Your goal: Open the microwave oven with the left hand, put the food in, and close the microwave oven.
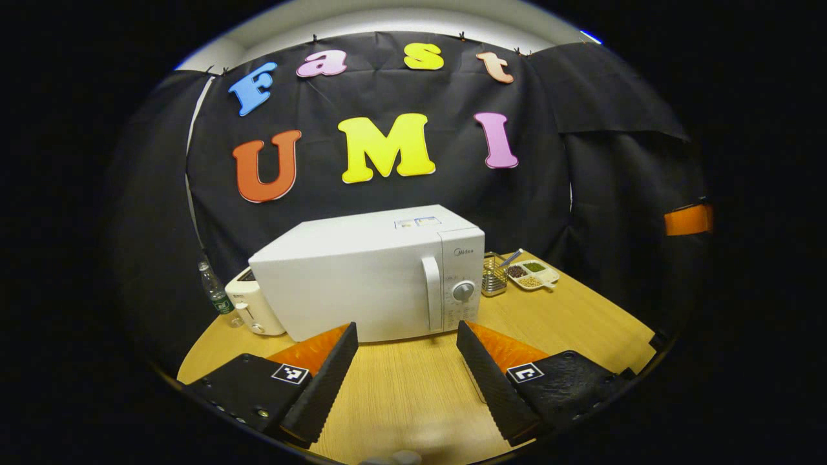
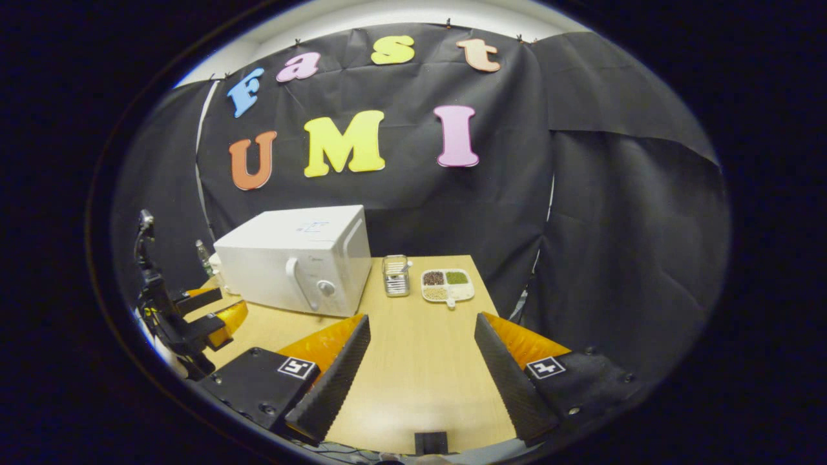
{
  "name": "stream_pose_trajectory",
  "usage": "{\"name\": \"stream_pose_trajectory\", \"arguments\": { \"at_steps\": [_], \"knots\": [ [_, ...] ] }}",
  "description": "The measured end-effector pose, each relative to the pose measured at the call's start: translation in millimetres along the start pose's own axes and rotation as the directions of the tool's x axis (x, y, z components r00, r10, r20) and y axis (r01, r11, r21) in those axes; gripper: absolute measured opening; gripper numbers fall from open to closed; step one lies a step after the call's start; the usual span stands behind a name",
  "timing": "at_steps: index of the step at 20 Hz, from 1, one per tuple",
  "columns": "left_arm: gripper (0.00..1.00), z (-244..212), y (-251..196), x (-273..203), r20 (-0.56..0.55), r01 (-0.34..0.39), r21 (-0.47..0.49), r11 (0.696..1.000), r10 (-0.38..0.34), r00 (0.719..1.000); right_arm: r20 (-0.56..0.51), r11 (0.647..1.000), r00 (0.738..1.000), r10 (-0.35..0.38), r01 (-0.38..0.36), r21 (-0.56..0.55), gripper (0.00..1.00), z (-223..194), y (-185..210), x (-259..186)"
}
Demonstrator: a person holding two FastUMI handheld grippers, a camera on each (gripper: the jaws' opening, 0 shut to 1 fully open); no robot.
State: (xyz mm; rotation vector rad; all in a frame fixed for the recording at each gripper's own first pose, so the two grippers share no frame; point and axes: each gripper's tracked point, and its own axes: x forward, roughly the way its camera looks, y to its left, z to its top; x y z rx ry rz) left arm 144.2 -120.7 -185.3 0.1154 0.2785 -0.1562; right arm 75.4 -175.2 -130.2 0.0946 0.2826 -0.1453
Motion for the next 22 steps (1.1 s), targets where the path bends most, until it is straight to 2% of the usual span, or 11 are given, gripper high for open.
{"name": "stream_pose_trajectory", "arguments": {
  "at_steps": [1, 2, 6, 7, 8, 9, 10, 12, 15, 17, 22],
  "knots": [
    [0.95, 9, 8, -23, 0.017, -0.013, 0.002, 1.000, 0.013, 1.000, 0.025, 1.000, 1.000, 0.006, -0.006, -0.005, 0.95, 6, 9, -14],
    [0.95, 21, 15, -44, 0.044, -0.019, 0.003, 1.000, 0.018, 0.999, 0.054, 1.000, 0.998, 0.008, -0.008, -0.010, 1.00, 14, 17, -29],
    [0.95, 64, 36, -123, 0.134, -0.039, 0.037, 0.999, 0.034, 0.990, 0.149, 1.000, 0.988, 0.028, -0.028, 0.000, 1.00, 44, 52, -84],
    [0.95, 74, 42, -138, 0.154, -0.050, 0.051, 0.997, 0.041, 0.987, 0.167, 0.999, 0.985, 0.032, -0.033, 0.002, 0.96, 50, 58, -96],
    [0.95, 83, 44, -150, 0.175, -0.052, 0.055, 0.997, 0.042, 0.984, 0.189, 0.999, 0.981, 0.039, -0.041, 0.005, 1.00, 59, 65, -107],
    [0.95, 96, 43, -160, 0.211, -0.049, 0.044, 0.998, 0.038, 0.977, 0.219, 0.998, 0.974, 0.054, -0.055, 0.000, 0.96, 68, 73, -115],
    [0.95, 107, 44, -169, 0.229, -0.046, 0.021, 0.999, 0.040, 0.973, 0.227, 0.998, 0.972, 0.062, -0.061, -0.010, 1.00, 72, 78, -122],
    [0.95, 120, 51, -183, 0.251, -0.054, -0.033, 0.998, 0.060, 0.966, 0.247, 0.997, 0.966, 0.077, -0.071, -0.034, 0.95, 76, 83, -132],
    [0.95, 141, 60, -197, 0.272, -0.062, -0.095, 0.994, 0.086, 0.959, 0.267, 0.994, 0.958, 0.104, -0.095, -0.046, 1.00, 84, 92, -143],
    [0.95, 153, 67, -204, 0.295, -0.084, -0.095, 0.992, 0.108, 0.949, 0.272, 0.994, 0.956, 0.110, -0.098, -0.055, 0.95, 85, 91, -143],
    [0.95, 157, 62, -204, 0.282, -0.074, -0.109, 0.991, 0.102, 0.954, 0.275, 0.993, 0.954, 0.117, -0.108, -0.048, 1.00, 88, 89, -139]
  ]
}}
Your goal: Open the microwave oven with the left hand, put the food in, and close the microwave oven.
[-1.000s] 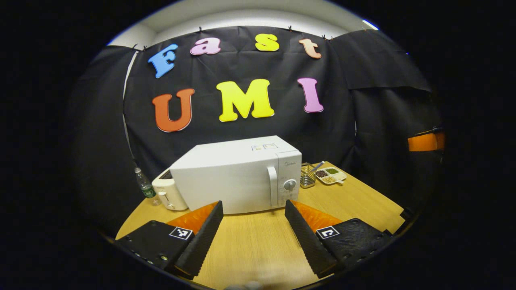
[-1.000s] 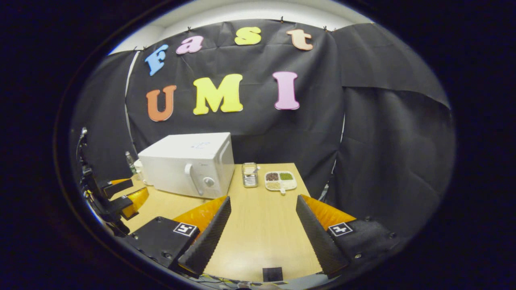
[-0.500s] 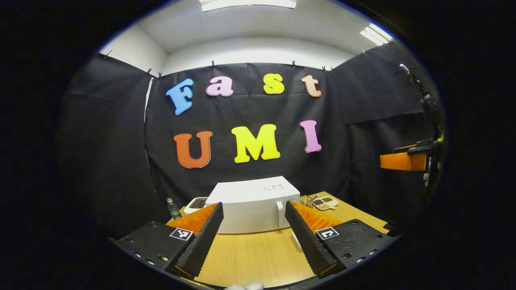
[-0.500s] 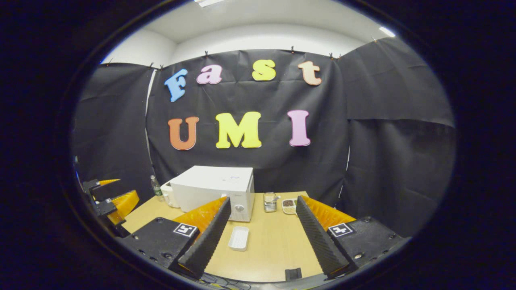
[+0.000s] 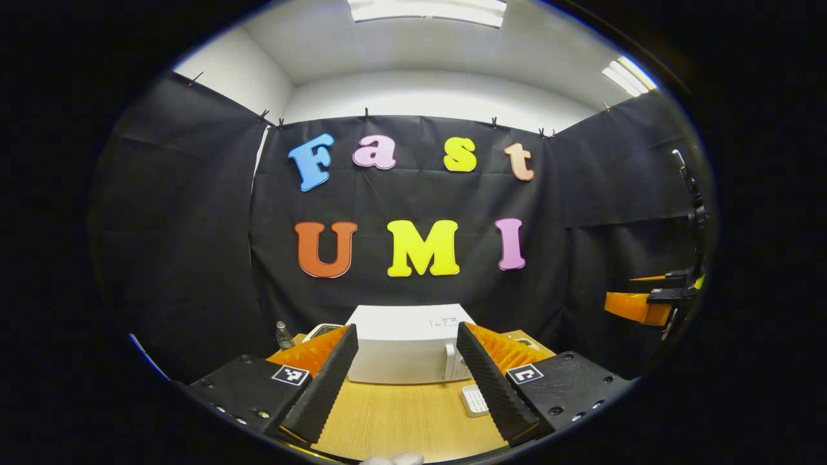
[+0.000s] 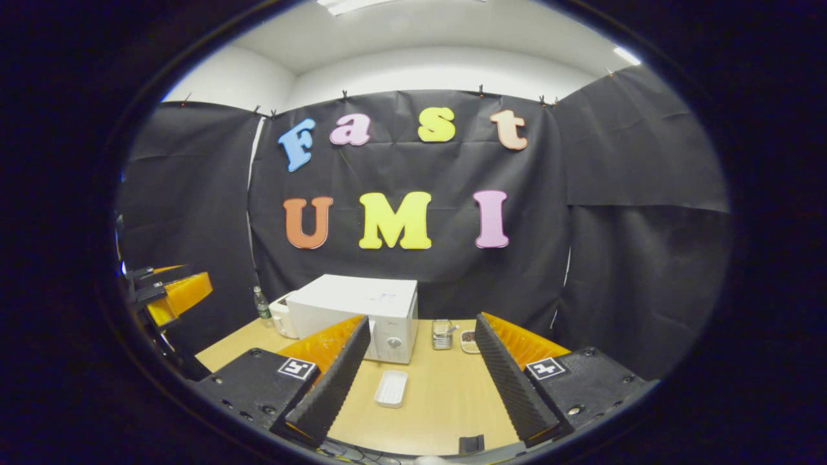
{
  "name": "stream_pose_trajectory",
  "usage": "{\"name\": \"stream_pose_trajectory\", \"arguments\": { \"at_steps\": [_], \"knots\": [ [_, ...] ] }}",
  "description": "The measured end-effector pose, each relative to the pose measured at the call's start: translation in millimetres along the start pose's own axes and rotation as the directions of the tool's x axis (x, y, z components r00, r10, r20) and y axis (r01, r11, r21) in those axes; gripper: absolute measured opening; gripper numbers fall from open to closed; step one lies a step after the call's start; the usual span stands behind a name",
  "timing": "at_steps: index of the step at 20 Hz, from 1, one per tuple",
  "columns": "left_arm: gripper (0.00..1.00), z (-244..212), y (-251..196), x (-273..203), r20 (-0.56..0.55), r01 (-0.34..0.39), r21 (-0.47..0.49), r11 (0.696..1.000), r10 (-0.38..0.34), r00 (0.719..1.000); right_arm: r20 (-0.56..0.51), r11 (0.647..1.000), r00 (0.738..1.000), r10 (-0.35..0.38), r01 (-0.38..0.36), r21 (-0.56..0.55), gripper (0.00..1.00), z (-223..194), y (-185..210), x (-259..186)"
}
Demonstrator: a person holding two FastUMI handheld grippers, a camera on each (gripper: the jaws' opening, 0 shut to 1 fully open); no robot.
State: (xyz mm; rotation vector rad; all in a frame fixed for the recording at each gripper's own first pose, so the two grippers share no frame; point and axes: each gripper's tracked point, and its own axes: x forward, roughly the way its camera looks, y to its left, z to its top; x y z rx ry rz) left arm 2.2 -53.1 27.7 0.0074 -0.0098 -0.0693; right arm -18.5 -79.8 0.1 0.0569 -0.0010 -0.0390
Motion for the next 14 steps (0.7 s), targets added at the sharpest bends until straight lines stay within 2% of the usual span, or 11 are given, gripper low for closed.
{"name": "stream_pose_trajectory", "arguments": {
  "at_steps": [1, 3, 4, 6, 7, 8, 9, 10, 12, 13, 14],
  "knots": [
    [0.95, 3, 1, 1, 0.004, -0.001, 0.004, 1.000, 0.001, 1.000, 0.001, 1.000, 1.000, 0.001, -0.001, 0.001, 0.95, -1, 0, 2],
    [0.95, 2, -1, 4, 0.000, -0.001, 0.005, 1.000, 0.001, 1.000, 0.000, 1.000, 1.000, 0.000, 0.000, 0.000, 1.00, 0, 0, 5],
    [0.95, 2, -1, 5, 0.000, -0.001, 0.001, 1.000, 0.001, 1.000, -0.004, 1.000, 1.000, 0.000, 0.000, 0.002, 0.95, -1, 1, 6],
    [0.95, 4, 1, 6, 0.001, -0.003, 0.000, 1.000, 0.003, 1.000, -0.006, 1.000, 1.000, 0.005, -0.005, 0.007, 0.95, 0, 3, 7],
    [0.95, 6, 1, 7, 0.005, -0.001, -0.001, 1.000, 0.001, 1.000, -0.009, 1.000, 1.000, 0.006, -0.006, 0.009, 1.00, -1, 4, 9],
    [0.95, 6, 2, 9, 0.006, -0.004, -0.003, 1.000, 0.004, 1.000, -0.006, 1.000, 1.000, 0.008, -0.008, 0.008, 0.95, 0, 3, 10],
    [0.95, 6, 2, 8, 0.006, -0.004, -0.004, 1.000, 0.004, 1.000, -0.008, 1.000, 1.000, 0.007, -0.007, 0.004, 1.00, 0, 3, 11],
    [0.95, 4, 2, 9, 0.002, -0.007, -0.004, 1.000, 0.007, 1.000, -0.009, 1.000, 1.000, 0.006, -0.006, 0.003, 0.95, 0, 4, 12],
    [0.95, 4, 4, 11, -0.001, -0.011, -0.006, 1.000, 0.011, 1.000, -0.009, 1.000, 1.000, 0.010, -0.010, 0.011, 0.95, 1, 5, 14],
    [0.95, 3, 6, 12, 0.000, -0.017, -0.003, 1.000, 0.017, 1.000, -0.008, 1.000, 1.000, 0.010, -0.010, 0.012, 1.00, 1, 5, 15],
    [0.95, 4, 7, 11, 0.001, -0.019, 0.000, 1.000, 0.019, 1.000, -0.009, 1.000, 1.000, 0.010, -0.010, 0.014, 0.95, 2, 5, 14]
  ]
}}
